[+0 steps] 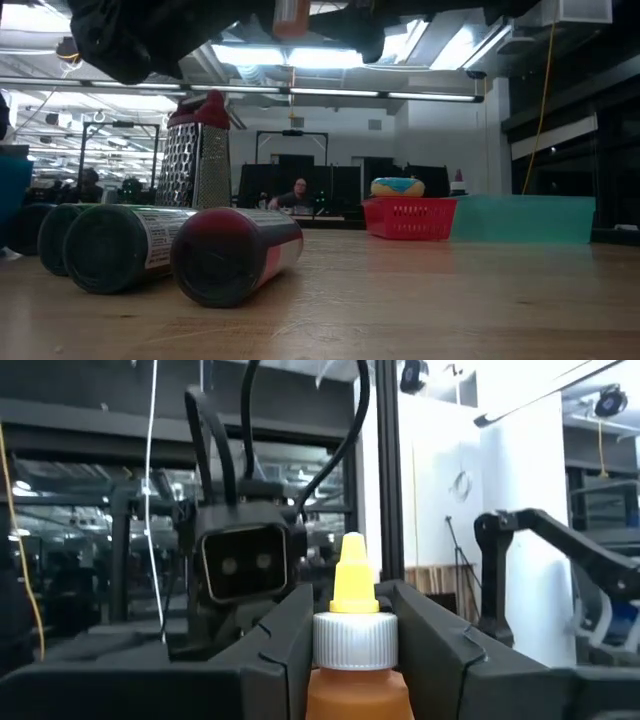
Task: Pick & Place Food Item
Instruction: Put the yellow food coloring bottle into the green bin, then put the pink food coloring bottle into the green bin
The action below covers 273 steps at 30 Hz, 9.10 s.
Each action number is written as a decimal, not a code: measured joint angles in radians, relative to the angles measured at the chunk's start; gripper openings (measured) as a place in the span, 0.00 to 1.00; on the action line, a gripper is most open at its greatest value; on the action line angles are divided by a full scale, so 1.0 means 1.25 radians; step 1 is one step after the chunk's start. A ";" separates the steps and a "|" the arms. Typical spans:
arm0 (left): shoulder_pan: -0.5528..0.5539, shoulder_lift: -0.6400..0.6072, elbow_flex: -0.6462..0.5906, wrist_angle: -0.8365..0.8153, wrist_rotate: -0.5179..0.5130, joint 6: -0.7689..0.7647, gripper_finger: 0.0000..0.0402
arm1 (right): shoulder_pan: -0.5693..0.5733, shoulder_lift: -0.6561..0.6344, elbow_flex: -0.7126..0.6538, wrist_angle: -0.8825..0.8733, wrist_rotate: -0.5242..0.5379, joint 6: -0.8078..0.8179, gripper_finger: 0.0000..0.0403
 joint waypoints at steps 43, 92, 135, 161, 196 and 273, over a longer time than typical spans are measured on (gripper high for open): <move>-0.010 -0.001 0.105 -0.201 0.040 0.027 0.27 | 0.008 0.003 -0.002 0.059 -0.053 -0.008 0.59; 0.217 -0.220 0.102 -0.544 0.095 0.010 0.47 | -0.005 -0.001 0.001 -0.115 0.341 0.021 0.33; 0.007 -0.202 -0.213 -0.434 -0.286 0.090 0.46 | -0.254 -0.050 -0.202 -0.553 0.853 0.650 0.32; 0.010 -0.202 -0.213 -0.436 -0.212 0.098 0.46 | -0.061 -0.031 -0.202 -1.027 0.935 1.270 0.32; 0.010 -0.202 -0.213 -0.436 -0.214 0.105 0.46 | -0.050 0.146 -0.201 -0.991 0.918 1.393 0.54; 0.000 -0.202 -0.175 -0.469 -0.108 0.072 0.46 | 0.170 0.077 0.220 -0.032 0.337 -0.096 0.60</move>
